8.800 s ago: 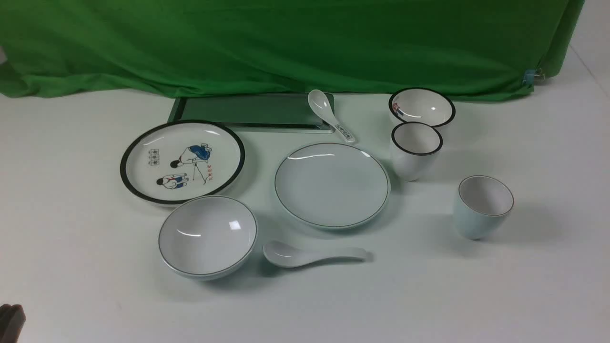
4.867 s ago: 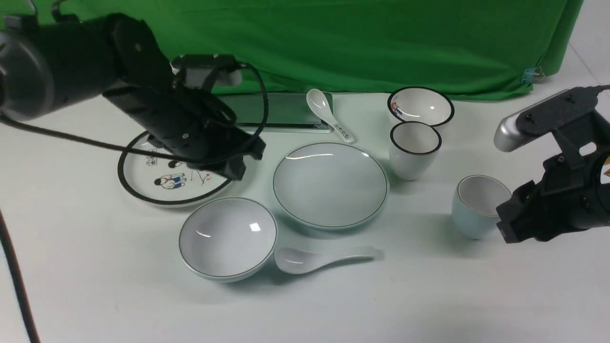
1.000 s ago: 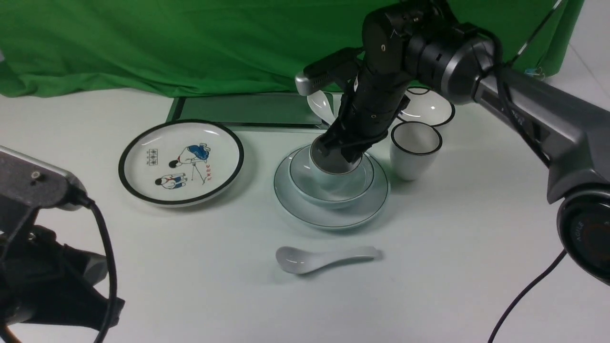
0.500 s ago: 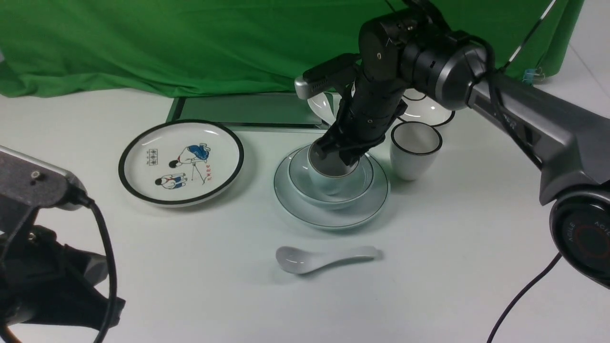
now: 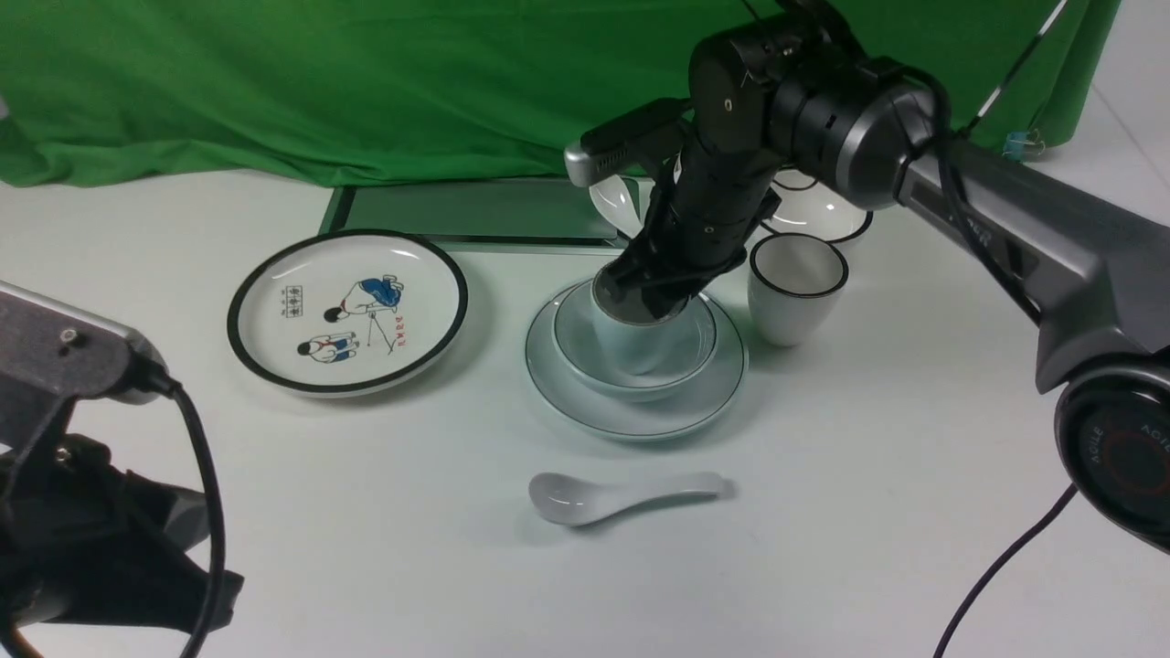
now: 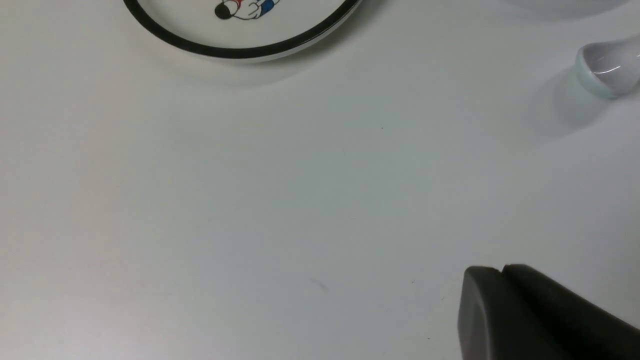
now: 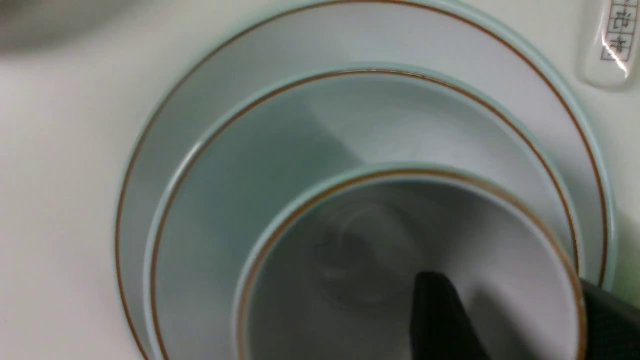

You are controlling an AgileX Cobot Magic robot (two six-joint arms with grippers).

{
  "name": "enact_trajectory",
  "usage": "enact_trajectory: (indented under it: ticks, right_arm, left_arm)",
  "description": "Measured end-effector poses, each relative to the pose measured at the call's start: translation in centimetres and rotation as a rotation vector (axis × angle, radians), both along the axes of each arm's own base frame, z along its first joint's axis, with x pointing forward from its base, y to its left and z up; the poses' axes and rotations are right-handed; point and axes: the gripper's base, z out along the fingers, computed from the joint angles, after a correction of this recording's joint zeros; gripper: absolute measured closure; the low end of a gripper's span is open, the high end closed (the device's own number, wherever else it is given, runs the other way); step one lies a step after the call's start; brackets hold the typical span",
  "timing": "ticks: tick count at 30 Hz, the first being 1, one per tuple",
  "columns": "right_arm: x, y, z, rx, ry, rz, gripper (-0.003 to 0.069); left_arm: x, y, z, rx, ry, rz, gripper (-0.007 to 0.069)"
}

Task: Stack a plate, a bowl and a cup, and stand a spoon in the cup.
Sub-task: Use the right arm to put the blue teacup into the blue rice bowl in the middle, then use the right arm to grab a blue soup spoon

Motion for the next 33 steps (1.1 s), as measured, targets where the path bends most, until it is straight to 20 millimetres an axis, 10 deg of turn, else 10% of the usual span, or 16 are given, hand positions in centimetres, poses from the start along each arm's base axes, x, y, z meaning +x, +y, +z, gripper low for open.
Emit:
enact_trajectory:
  ticks: [6, 11, 17, 22, 33]
  right_arm:
    - [-0.7, -0.4, 0.7, -0.043, 0.047, 0.039, 0.023]
    - [-2.7, -0.3, 5.5, -0.021, -0.002, 0.089, 0.0185]
    - [-7.0, 1.9, 9.3, 0.101, 0.011, 0.195, 0.0368]
    - [-9.7, 4.6, 5.6, 0.076, 0.11, 0.289, 0.0629]
    - [-9.8, 8.2, -1.9, 0.048, 0.11, 0.366, 0.0645]
  left_arm:
    - [0.0, 0.0, 0.0, 0.0, 0.0, 0.0, 0.0661]
    - [0.0, 0.0, 0.0, 0.0, 0.0, 0.0, 0.0661]
    - [0.0, 0.0, 0.0, 0.0, 0.0, 0.0, 0.0661]
    - [0.0, 0.0, 0.0, 0.0, 0.0, 0.0, 0.0661]
    - [0.0, 0.0, 0.0, -0.003, 0.001, 0.0, 0.0661]
